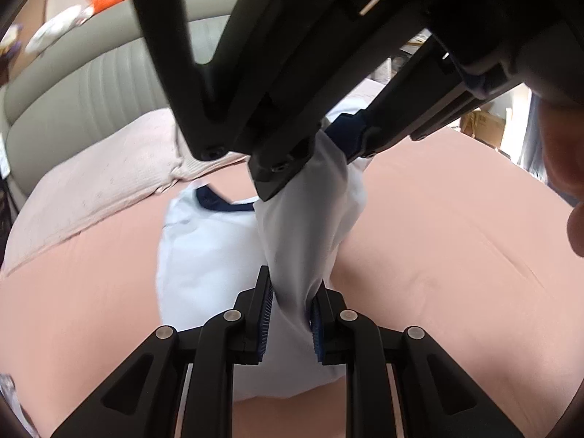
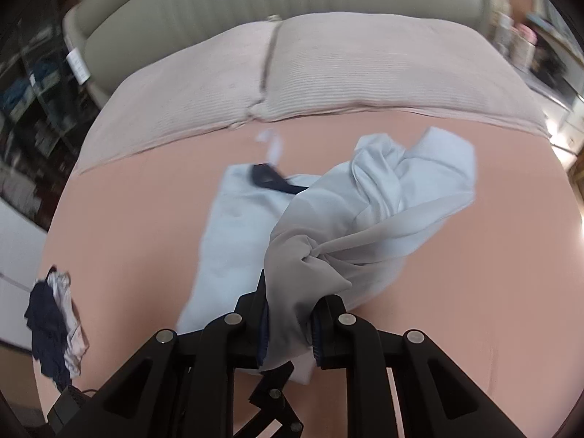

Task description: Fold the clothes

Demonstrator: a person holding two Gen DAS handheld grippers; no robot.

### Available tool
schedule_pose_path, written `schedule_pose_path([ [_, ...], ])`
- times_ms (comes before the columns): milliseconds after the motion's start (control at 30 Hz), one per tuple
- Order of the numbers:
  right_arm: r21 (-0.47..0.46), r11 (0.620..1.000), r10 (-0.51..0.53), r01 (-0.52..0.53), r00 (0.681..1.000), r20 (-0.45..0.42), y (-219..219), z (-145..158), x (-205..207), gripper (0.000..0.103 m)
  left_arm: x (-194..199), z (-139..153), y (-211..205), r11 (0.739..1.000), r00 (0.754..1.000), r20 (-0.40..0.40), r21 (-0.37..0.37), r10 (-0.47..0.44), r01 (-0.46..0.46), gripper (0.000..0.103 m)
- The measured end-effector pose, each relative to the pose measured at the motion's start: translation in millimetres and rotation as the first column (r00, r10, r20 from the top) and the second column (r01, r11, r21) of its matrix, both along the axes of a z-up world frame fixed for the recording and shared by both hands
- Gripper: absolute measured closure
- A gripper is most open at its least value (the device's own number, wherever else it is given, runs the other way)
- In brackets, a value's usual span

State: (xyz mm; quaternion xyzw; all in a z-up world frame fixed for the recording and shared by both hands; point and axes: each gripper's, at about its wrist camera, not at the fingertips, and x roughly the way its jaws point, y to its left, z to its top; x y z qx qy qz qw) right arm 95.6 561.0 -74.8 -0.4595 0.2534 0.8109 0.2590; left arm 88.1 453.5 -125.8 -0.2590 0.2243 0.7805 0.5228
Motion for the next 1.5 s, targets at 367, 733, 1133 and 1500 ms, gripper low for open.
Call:
schedule_pose_path([
  [367,-0.021,0.991,0.134,-0.133,0.988,0.072,-46.6,-13.4,-48.9,0.088,-16.3,-0.4,-48.9,0.997,0.993,0.098,-0.014,0.071,-0.070,0.086],
  [733,0.017,0.948,0.302,-0.317,0.916,0.262,-87.3,-35.5,-85.4,0.088,-23.4,-18.6,-84.7,0.995,0.973,0.215,-0.076,0.082,-0.067,0.083],
  [1133,-0.031,0.968,0.250,-0.249,0.946,0.207,-90.9,-30.1,-76.6,0.030,-28.4,-5.2,-107.3,0.974,0.978,0.085,-0.138,0.191,-0.178,0.027],
  [1500,-0.141,0.983,0.103,-0.115,0.991,-0.084,-80.3,11.5,18.4,0.022,-21.9,11.7,-122.3,0.956,0.970,-0.003,-0.164,0.245,-0.242,0.026],
])
